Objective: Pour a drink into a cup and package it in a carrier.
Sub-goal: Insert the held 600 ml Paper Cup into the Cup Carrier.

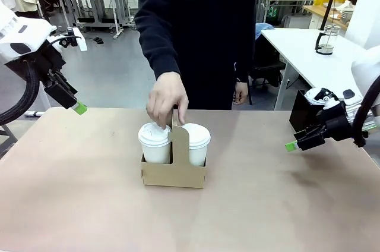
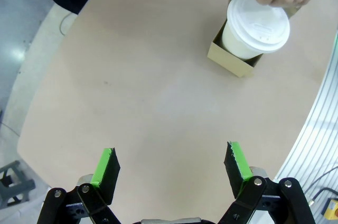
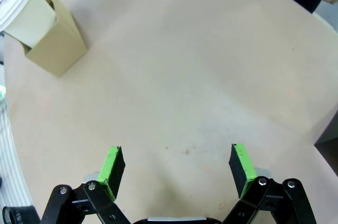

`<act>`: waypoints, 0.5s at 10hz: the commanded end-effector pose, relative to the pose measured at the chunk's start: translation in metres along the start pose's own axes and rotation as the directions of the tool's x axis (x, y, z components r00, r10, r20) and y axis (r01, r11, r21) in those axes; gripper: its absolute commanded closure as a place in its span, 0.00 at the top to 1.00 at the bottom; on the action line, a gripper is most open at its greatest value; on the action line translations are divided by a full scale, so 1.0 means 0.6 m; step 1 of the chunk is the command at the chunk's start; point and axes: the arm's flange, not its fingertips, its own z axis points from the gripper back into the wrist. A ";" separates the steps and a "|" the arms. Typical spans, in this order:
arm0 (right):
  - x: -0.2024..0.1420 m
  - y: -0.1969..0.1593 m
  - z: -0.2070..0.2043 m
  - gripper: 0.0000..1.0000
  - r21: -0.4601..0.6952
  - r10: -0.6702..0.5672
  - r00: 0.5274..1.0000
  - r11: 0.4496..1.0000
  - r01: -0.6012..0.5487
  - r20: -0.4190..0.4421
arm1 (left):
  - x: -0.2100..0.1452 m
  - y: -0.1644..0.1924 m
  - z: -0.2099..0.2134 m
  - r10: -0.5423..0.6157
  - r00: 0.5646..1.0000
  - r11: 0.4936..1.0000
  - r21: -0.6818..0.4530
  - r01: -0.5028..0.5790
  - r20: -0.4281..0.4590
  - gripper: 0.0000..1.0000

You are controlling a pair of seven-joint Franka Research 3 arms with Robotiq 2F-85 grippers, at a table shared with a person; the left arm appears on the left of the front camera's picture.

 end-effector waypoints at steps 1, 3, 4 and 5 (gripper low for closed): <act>-0.001 -0.002 0.001 1.00 -0.011 0.000 1.000 1.000 0.000 -0.003 | 0.002 0.000 0.004 0.010 1.000 1.000 -0.005 -0.010 -0.003 1.00; -0.001 -0.002 0.001 1.00 -0.011 0.000 1.000 1.000 0.000 -0.003 | 0.002 0.000 0.004 0.010 1.000 1.000 -0.005 -0.010 -0.003 1.00; -0.001 -0.002 0.001 1.00 -0.011 0.000 1.000 1.000 0.000 -0.003 | 0.002 0.000 0.004 0.010 1.000 1.000 -0.005 -0.010 -0.003 1.00; -0.001 -0.002 0.001 1.00 -0.011 0.000 1.000 1.000 0.000 -0.003 | 0.002 0.000 0.004 0.010 1.000 1.000 -0.005 -0.010 -0.003 1.00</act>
